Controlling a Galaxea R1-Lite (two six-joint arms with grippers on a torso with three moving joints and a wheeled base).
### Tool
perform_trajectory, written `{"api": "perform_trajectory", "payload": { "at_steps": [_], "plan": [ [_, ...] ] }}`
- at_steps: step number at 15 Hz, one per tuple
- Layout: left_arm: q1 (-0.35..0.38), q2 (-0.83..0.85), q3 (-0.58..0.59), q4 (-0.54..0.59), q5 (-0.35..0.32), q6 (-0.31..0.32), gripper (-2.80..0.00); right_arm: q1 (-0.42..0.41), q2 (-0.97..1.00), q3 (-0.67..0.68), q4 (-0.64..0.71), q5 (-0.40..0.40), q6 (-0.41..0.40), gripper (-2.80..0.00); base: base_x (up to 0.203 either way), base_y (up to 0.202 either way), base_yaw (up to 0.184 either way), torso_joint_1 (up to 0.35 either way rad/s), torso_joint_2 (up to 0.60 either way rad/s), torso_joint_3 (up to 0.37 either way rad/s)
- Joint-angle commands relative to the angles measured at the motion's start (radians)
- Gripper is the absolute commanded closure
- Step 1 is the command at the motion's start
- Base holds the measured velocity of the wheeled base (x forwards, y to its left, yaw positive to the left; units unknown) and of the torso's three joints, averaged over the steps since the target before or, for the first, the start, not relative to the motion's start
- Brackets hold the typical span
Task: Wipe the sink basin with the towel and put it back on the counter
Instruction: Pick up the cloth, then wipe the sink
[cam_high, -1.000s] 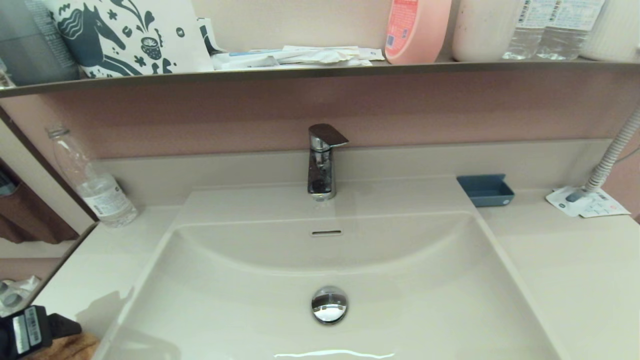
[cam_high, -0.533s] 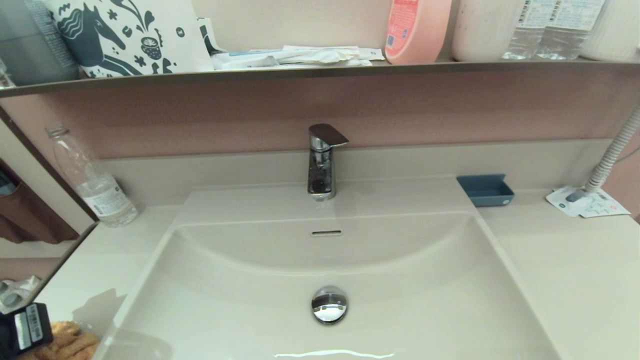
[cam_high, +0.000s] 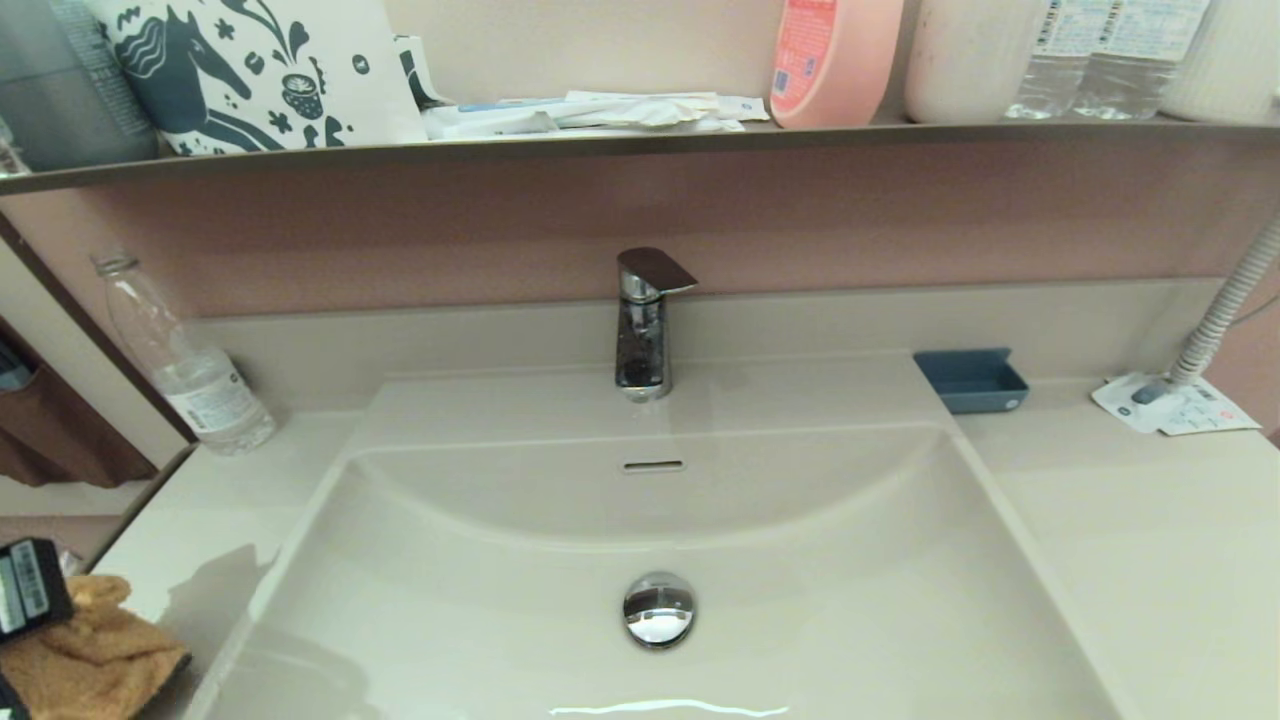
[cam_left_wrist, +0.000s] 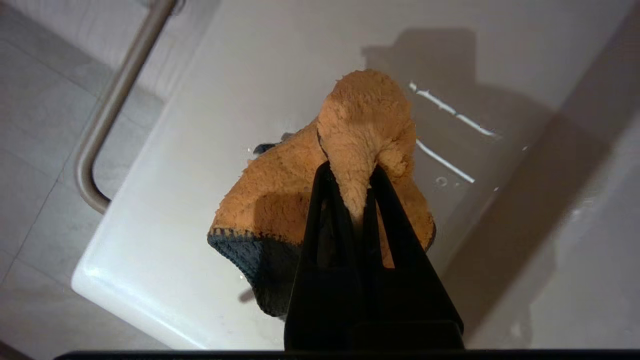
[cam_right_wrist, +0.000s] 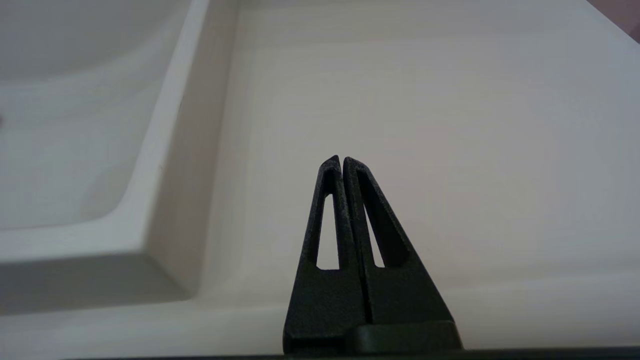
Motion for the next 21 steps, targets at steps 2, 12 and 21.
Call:
{"api": "perform_trajectory", "payload": {
  "at_steps": [2, 12, 21],
  "plan": [
    [-0.017, -0.092, -0.141, 0.160, -0.017, -0.002, 0.00, 0.000, 0.001, 0.000, 0.000, 0.000, 0.001, 0.00, 0.000, 0.000, 0.000, 0.000, 0.00, 0.000],
    [-0.102, -0.227, -0.600, 0.793, -0.562, -0.026, 0.00, 0.000, 0.001, 0.000, 0.000, 0.000, 0.000, 0.00, 0.000, 0.000, 0.000, 0.000, 0.00, 0.000],
    [-0.129, -0.203, -0.359, 0.448, -0.708, -0.028, 0.00, 0.000, 0.001, 0.000, 0.000, 0.000, 0.001, 0.00, 0.000, 0.000, 0.000, 0.000, 0.00, 0.000]
  ]
}}
